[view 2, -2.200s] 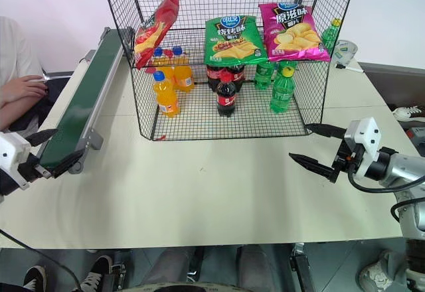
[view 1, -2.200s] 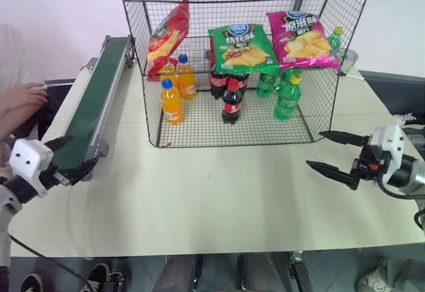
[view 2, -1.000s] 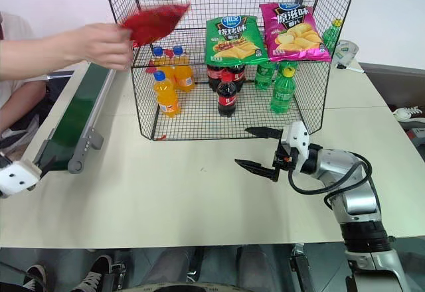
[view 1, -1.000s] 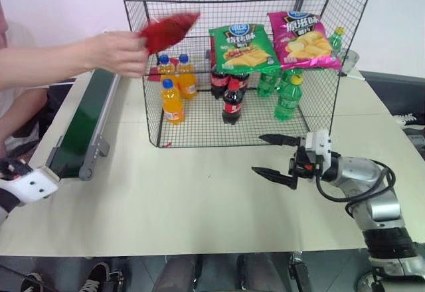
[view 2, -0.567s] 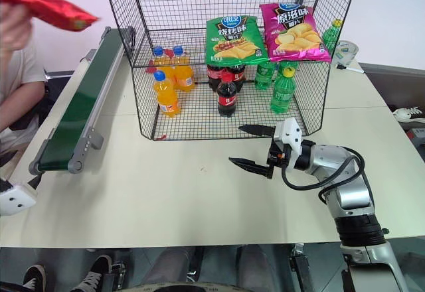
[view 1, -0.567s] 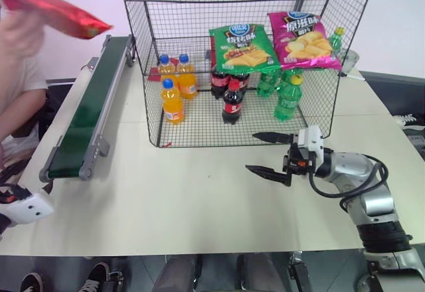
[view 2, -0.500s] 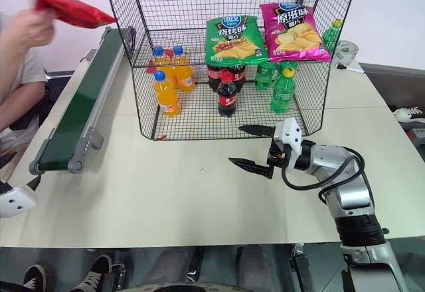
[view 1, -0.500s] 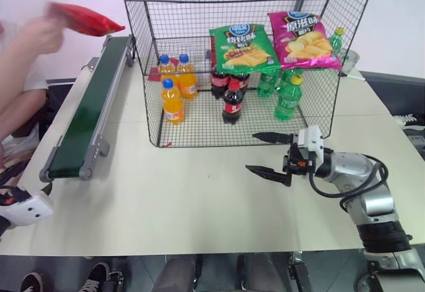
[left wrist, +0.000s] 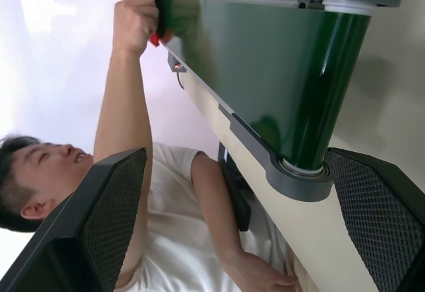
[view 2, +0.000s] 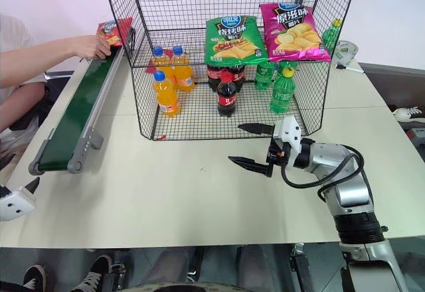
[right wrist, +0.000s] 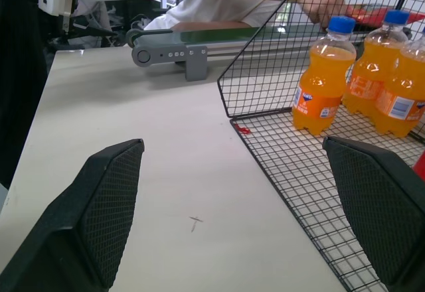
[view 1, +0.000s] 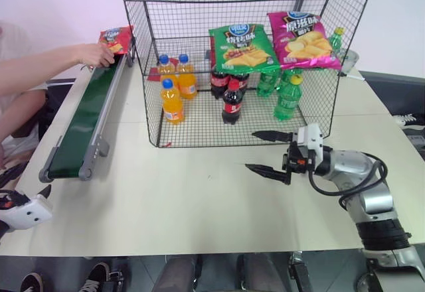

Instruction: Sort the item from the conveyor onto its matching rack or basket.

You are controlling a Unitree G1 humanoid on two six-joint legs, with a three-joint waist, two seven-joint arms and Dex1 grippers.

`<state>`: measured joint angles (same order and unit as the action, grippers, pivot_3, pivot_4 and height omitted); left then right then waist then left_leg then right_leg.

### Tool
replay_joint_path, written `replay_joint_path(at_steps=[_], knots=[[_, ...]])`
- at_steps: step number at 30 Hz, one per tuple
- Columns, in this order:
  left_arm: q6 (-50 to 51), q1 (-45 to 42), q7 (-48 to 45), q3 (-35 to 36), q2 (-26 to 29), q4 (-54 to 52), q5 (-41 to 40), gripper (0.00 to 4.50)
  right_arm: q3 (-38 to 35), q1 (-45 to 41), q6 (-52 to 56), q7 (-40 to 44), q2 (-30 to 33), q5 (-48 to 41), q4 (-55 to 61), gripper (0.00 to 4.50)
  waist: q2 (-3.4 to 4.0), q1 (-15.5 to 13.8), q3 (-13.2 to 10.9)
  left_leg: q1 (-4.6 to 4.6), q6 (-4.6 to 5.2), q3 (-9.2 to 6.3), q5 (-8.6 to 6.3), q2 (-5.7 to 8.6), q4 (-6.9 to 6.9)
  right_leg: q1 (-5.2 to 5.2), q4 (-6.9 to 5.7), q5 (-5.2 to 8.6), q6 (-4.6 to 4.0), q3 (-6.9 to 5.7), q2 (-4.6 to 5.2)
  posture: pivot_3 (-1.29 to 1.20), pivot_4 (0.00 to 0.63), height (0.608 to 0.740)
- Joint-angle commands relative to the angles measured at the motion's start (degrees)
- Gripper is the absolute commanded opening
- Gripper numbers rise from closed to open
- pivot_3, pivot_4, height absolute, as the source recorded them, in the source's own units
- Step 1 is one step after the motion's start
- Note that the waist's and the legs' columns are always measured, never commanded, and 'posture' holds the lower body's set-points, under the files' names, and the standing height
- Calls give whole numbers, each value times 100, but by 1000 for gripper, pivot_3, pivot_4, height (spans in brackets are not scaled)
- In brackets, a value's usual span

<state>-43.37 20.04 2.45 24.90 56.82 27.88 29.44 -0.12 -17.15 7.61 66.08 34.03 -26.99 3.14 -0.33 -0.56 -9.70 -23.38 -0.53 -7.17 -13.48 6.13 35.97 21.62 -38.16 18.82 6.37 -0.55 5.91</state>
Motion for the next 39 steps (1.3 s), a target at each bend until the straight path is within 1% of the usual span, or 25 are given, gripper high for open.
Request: replay_joint_path(at_steps=[1, 8, 11, 15, 19, 29, 39], knots=[[-39, 55, 123, 81, 101, -88, -146, 4473, -30, -77, 36, 0, 25, -30, 161, 4500, 0, 0, 0, 0, 0, 0, 0, 0, 0, 0, 0, 0, 0, 0, 0, 0, 150, 740], [-52, -115, -78, -48, 81, -94, -357, 4473, -25, -162, 27, -44, -25, 27, 90, 4500, 0, -1, 0, 0, 0, 0, 0, 0, 1, 0, -1, 0, 0, 0, 0, 0, 150, 740], [-7, -289, -66, -176, 147, 49, -311, 4473, 14, -267, -42, -63, -95, 92, -21, 4500, -2, 2, 1, 0, 0, 0, 0, 0, 1, 1, -3, 0, 0, 0, 0, 0, 150, 740], [-135, -300, 0, -259, 220, 56, -224, 4473, 25, -394, -74, 26, -52, 135, -37, 4500, -1, 12, 1, 0, 0, 2, 0, 1, 1, 1, -3, 0, 0, 1, 0, 0, 150, 740], [-220, -203, 62, -352, 260, 132, -157, 4473, 13, -373, -176, 9, -54, 234, -71, 4500, -2, 22, 1, 0, 0, 3, 0, 0, 0, 2, -4, 0, 0, 1, 0, 0, 150, 740], [-171, -276, 105, -428, 344, 272, -115, 4473, 52, -170, -260, -66, -85, 363, 27, 4500, -2, 23, 2, 0, 0, 3, 0, 1, 2, 2, -4, 0, 0, 1, 0, 0, 150, 740], [-116, -536, 235, -694, 329, 375, -20, 4473, 76, -176, -388, -96, -104, 422, -31, 4500, -5, 30, 3, 0, 0, 3, 0, 1, 2, 2, -6, -1, 1, 1, -1, 0, 150, 740]])
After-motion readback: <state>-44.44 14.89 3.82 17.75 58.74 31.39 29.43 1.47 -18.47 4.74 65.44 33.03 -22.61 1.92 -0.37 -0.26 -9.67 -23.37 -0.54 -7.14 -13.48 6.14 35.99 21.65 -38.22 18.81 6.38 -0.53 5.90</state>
